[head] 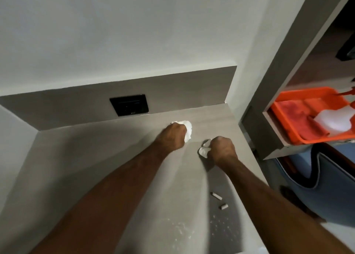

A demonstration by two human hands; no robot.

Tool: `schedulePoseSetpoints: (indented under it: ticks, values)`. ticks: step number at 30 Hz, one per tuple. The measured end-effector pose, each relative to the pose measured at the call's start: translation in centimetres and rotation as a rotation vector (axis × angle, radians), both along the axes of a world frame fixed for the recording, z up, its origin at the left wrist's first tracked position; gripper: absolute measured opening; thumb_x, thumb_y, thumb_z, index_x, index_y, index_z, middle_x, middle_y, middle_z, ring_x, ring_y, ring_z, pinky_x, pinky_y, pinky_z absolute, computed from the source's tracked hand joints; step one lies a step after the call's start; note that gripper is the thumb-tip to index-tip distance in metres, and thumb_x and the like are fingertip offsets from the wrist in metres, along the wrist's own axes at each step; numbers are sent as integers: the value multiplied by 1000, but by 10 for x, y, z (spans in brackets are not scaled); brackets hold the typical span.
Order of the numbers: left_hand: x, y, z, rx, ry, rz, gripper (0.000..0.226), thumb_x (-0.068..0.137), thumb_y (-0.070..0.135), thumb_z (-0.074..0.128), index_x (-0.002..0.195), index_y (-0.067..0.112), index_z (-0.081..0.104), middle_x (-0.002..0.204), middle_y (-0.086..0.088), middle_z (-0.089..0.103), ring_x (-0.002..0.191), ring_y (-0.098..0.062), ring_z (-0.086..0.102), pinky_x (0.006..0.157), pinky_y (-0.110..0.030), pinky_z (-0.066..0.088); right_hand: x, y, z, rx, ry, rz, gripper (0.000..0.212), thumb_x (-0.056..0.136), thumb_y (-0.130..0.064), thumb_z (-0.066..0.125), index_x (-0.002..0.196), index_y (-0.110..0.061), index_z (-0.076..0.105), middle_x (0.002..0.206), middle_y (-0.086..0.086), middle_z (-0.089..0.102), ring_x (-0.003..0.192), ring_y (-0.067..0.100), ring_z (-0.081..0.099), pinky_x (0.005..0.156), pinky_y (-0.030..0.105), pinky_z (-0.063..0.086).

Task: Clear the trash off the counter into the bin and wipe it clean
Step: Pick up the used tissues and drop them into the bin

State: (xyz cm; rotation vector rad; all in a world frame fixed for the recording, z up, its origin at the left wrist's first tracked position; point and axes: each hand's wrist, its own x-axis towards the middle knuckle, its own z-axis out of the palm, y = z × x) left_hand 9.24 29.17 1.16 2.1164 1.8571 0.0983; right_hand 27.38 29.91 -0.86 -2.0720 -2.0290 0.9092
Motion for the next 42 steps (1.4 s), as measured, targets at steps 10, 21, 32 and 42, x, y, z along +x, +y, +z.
schedulePoseSetpoints:
  ticks: [10,21,32,42]
  values:
    - [66,-157,27,374,-134,271,31,85,17,62,117,20,66,97,-12,75,86,-34,67,75,-38,53,84,-140,12,203,831,-350,17,72,-9,83,75,-20,70,69,-7,70,64,13,68,54,31,58]
    - [182,-404,-150,7,-562,608,28,76,22,76,99,38,72,90,7,74,73,2,68,68,2,45,194,-368,-174,-118,585,-150,25,78,-16,78,78,-34,62,72,-8,63,57,1,54,54,19,48]
    - [220,-396,-430,-373,-268,733,21,84,14,62,101,12,74,99,-15,77,92,-32,71,84,-33,57,175,-348,-422,-394,143,56,22,90,-17,58,96,-5,76,99,14,77,95,30,71,84,28,53]
    - [206,-387,-456,-445,-215,662,30,88,15,52,114,21,65,105,-15,74,95,-36,68,77,-33,54,162,-357,-456,-519,247,36,40,88,-13,71,126,-3,63,114,18,71,95,32,72,77,42,62]
